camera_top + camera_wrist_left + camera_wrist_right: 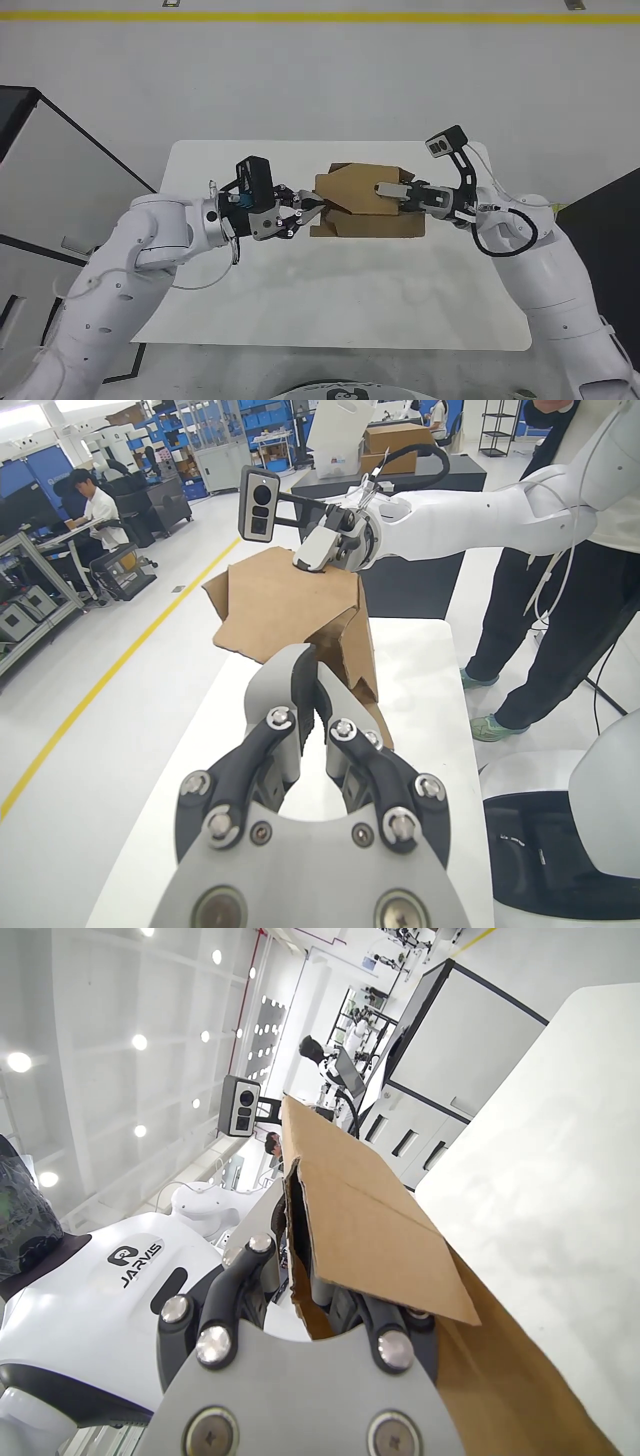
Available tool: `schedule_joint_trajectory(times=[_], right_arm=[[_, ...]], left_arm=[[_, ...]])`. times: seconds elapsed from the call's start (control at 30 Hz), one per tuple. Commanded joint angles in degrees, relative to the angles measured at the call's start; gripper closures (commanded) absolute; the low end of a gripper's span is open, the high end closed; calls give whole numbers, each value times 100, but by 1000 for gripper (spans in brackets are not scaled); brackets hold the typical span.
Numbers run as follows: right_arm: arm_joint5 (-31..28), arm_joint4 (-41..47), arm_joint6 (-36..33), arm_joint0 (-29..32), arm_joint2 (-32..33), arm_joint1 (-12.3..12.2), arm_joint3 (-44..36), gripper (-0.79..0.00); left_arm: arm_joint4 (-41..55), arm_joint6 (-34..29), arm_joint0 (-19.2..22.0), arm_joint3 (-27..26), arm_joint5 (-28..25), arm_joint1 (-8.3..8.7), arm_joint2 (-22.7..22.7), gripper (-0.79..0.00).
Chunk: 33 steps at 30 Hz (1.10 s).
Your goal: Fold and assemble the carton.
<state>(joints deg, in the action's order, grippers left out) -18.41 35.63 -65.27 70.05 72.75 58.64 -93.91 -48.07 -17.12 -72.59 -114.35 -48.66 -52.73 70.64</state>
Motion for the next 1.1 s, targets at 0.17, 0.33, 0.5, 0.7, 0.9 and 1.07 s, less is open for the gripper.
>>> schedule_joint_trajectory(times=[0.17, 0.33, 0.5, 0.7, 0.9, 1.07], right_arm=[[58, -88, 156, -51, -32, 16, 47, 0], [120, -145, 331, -81, -35, 29, 80, 0], [167, -162, 376, -105, -46, 38, 102, 0], [214, -142, 419, -127, -79, 53, 152, 0], [256, -97, 423, -143, -104, 68, 213, 0], [306, -20, 381, -163, -134, 81, 265, 0]], left_arm=[[170, 78, 122, -22, -253, -36, -248, 0], [232, 8, 246, -21, -303, -59, -394, 0], [231, -68, 358, -13, -303, -81, -519, 0], [-86, -367, 505, -114, -60, -116, -721, 0], [-241, -438, 634, -120, 52, -144, -818, 0], [-235, -406, 691, -63, 51, -161, -862, 0]])
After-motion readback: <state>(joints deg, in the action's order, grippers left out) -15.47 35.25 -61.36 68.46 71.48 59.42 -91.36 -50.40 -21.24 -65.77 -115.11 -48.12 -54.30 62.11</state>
